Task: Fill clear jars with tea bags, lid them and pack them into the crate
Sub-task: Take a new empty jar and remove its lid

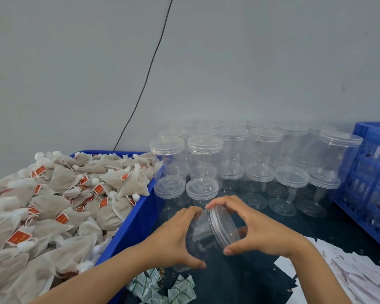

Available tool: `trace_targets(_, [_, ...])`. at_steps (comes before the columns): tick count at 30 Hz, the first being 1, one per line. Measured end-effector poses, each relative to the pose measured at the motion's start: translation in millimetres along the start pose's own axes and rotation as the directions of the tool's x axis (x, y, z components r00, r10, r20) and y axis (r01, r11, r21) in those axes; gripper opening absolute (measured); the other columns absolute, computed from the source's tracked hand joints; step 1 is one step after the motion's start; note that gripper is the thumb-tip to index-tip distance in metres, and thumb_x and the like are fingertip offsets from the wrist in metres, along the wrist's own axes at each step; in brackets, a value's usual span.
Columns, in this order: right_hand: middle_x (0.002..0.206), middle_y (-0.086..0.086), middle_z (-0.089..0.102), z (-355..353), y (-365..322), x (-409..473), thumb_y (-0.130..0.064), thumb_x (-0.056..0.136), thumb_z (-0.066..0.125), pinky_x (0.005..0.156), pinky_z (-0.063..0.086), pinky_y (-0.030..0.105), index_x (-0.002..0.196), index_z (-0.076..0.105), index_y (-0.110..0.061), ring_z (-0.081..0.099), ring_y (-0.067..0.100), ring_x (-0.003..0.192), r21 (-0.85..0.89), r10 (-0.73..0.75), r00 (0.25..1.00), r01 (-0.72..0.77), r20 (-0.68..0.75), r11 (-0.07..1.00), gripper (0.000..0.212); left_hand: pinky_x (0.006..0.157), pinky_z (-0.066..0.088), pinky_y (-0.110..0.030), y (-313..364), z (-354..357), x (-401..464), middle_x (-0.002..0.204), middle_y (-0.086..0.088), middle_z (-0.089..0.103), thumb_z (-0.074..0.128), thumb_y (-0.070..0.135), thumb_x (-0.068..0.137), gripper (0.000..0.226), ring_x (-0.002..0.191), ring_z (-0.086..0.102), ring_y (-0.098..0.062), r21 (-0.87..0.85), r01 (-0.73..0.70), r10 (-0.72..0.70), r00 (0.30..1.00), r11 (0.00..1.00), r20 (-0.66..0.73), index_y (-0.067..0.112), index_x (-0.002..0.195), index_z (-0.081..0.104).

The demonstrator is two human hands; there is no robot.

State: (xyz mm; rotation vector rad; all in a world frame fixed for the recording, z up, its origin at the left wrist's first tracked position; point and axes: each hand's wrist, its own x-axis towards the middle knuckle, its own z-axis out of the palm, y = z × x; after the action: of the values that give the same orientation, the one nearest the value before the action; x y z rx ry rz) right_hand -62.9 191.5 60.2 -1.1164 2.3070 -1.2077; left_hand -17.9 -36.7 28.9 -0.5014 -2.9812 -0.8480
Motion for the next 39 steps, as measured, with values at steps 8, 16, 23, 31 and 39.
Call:
trace_targets(8, [0.14,-0.022,0.029,-4.2,0.5,-1.3,-0.008,0.07,0.077,0.109,0.038,0.034,0.135,0.041,-0.042,0.032,-0.004,0.132,-0.051,-0.106,0.99,0.111,0.091,0.993,0.081,0.079,0.041,-0.003,-4.3,-8.8,1.5,0.116,0.031,0.049,0.09,0.042,0.059,0.09,0.104,0.049,0.014,-0.214,0.1,-0.072,0.989,0.972,0.132,0.043,0.132,0.037])
trace_targets(16, [0.135,-0.023,0.033,7.0,-0.7,4.3,-0.054,0.077,0.07,0.092,0.044,0.01,0.124,0.026,-0.053,0.038,-0.016,0.124,0.143,0.027,0.998,-0.036,0.061,0.989,0.064,0.101,0.043,-0.021,-4.0,-8.0,-0.9,0.126,0.024,0.047,0.09,0.04,0.057,0.098,0.117,0.048,0.002,-0.129,0.083,-0.081,0.997,0.988,0.02,0.037,0.138,0.035])
trace_targets(23, [0.118,-0.025,0.051,11.3,2.9,10.2,-0.058,0.074,0.071,0.09,0.049,0.019,0.12,0.041,-0.054,0.053,-0.009,0.107,0.056,0.049,0.995,-0.044,-0.086,0.997,0.056,0.102,0.044,-0.026,-3.2,-5.8,-1.0,0.127,0.023,0.046,0.088,0.045,0.056,0.101,0.117,0.046,0.0,-0.053,0.068,-0.069,0.997,0.996,-0.02,0.041,0.138,0.03])
trace_targets(31, [0.129,-0.026,0.031,3.1,-4.5,3.5,-0.013,0.071,0.076,0.096,0.04,0.011,0.127,0.041,-0.054,0.034,-0.009,0.125,-0.239,-0.12,0.993,0.121,0.022,0.963,0.079,0.099,0.046,-0.035,2.0,-6.2,0.0,0.13,0.017,0.048,0.088,0.043,0.058,0.102,0.118,0.048,-0.008,0.072,0.106,-0.105,0.994,0.992,-0.018,0.038,0.141,0.028])
trace_targets(39, [0.122,-0.014,0.032,-10.4,9.8,0.3,-0.03,0.07,0.083,0.091,0.041,0.014,0.116,0.042,-0.044,0.044,-0.002,0.112,-0.156,0.033,0.908,-0.108,-0.417,0.982,0.063,0.091,0.044,-0.022,-7.2,-10.8,1.0,0.125,0.013,0.049,0.089,0.033,0.062,0.084,0.112,0.049,-0.003,-0.357,0.257,-0.277,0.961,0.898,-0.003,0.035,0.126,0.035])
